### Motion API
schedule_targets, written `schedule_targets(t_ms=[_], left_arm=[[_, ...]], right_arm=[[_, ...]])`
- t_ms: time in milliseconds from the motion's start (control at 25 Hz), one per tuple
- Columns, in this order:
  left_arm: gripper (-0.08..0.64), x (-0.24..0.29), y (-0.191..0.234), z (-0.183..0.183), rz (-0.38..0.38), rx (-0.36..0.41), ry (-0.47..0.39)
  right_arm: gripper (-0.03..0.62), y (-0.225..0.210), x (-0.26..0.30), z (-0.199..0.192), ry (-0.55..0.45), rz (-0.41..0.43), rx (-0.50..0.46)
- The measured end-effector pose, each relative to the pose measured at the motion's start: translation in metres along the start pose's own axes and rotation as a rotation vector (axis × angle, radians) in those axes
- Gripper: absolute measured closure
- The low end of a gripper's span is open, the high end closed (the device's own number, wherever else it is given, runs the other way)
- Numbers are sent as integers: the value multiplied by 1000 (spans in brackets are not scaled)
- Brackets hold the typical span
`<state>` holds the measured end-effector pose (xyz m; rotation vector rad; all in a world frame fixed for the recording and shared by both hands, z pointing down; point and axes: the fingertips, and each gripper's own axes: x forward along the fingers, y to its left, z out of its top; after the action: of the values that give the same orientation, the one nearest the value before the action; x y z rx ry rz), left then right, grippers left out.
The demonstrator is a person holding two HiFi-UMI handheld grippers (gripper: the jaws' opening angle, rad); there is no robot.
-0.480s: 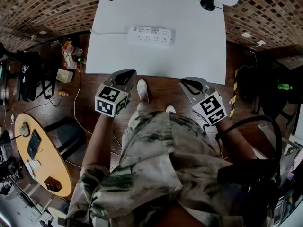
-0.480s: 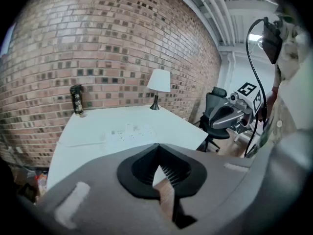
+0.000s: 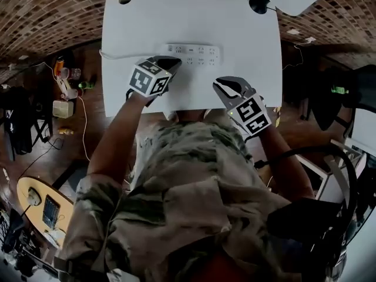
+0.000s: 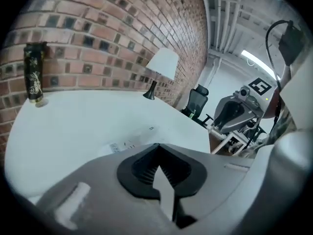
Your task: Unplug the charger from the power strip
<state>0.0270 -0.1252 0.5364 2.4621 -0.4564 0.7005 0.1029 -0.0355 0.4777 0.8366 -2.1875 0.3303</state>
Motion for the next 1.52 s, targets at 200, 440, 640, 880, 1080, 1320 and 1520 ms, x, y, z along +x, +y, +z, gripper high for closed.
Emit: schedule_targets(t_ms=[200,440,640,880,1080,1320,1520], left_arm=[[561,34,14,-6,-99,-93,90],[561,48,26,-16,-114,-179,198],[561,50,30,-19,-78,-112,306],[561,49,28,-20,-85,-44,307],[561,47,28,-20,-96,-20,283],[563,48,24,-23,-141,-31,285],[563,47,22,-22,-173,-4,283]], right_arm=[[520,-20,28,9,89,52,-113],[506,-49,63,16,202,106,-231],[483,-57,96,19,285,165,-349],[471,-50,125,27,325,248,-424],[471,-45,139,18,397,316,-476],[482,-40,148,8,465,340,-504],[485,-40,150,9,503,345,-499]])
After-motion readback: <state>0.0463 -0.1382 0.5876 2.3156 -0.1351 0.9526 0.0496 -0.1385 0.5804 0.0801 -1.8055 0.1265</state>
